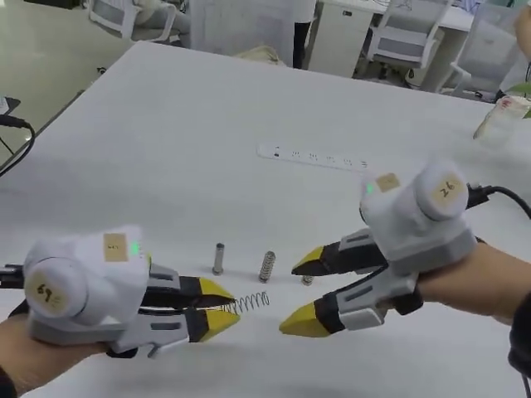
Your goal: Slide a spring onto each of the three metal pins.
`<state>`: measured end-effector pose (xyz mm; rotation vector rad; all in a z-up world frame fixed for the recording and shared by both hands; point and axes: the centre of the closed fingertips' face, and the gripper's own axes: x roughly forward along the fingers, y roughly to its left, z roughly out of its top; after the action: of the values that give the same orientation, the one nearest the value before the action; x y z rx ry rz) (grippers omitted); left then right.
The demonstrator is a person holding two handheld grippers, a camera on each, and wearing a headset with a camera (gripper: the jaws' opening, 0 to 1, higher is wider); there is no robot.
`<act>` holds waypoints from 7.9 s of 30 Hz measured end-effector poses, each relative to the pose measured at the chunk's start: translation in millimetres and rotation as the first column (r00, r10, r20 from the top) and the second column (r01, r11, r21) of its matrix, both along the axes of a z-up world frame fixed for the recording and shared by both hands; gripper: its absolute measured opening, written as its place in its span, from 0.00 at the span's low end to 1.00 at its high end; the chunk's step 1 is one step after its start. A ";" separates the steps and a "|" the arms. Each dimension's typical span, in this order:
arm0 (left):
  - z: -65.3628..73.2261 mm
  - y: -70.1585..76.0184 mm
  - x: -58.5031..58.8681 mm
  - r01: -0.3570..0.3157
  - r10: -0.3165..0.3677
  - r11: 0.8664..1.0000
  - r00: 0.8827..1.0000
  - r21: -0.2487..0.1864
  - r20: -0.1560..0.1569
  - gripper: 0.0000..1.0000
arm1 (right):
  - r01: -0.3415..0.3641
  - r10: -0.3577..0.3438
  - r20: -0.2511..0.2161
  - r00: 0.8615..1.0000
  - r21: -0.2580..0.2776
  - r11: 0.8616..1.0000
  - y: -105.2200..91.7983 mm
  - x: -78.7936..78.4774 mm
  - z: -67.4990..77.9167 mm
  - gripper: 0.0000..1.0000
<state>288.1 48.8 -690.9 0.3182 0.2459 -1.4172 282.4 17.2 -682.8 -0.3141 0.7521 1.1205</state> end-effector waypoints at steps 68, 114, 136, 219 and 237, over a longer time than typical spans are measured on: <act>28.7 -14.0 -3.3 -0.020 0.023 0.999 0.994 -0.030 0.109 0.02 | 0.198 -0.192 -0.190 0.963 0.011 0.980 38.0 3.4 21.3 0.09; 9.4 -3.4 0.3 -0.098 0.098 0.995 0.995 0.003 0.014 0.27 | 0.014 -0.037 -0.072 0.997 -0.288 0.958 23.3 6.4 7.3 0.08; -16.1 37.9 16.4 -0.237 0.238 0.971 0.969 0.025 -0.059 0.56 | -0.041 0.033 -0.030 0.999 -0.321 0.946 15.6 20.6 18.4 0.08; -38.4 82.3 19.7 -0.367 0.368 0.930 0.927 0.025 -0.071 0.56 | -0.397 0.380 -0.135 0.915 -0.467 0.790 54.6 124.9 -43.2 0.08; -40.2 82.6 19.8 -0.366 0.367 0.930 0.927 0.023 -0.078 0.53 | -0.400 0.374 -0.152 0.915 -0.472 0.786 54.0 123.4 -56.9 0.08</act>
<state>307.9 131.4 -731.1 0.2077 0.3587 -1.0590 405.8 71.2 -739.7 -0.9164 1.0514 1.3130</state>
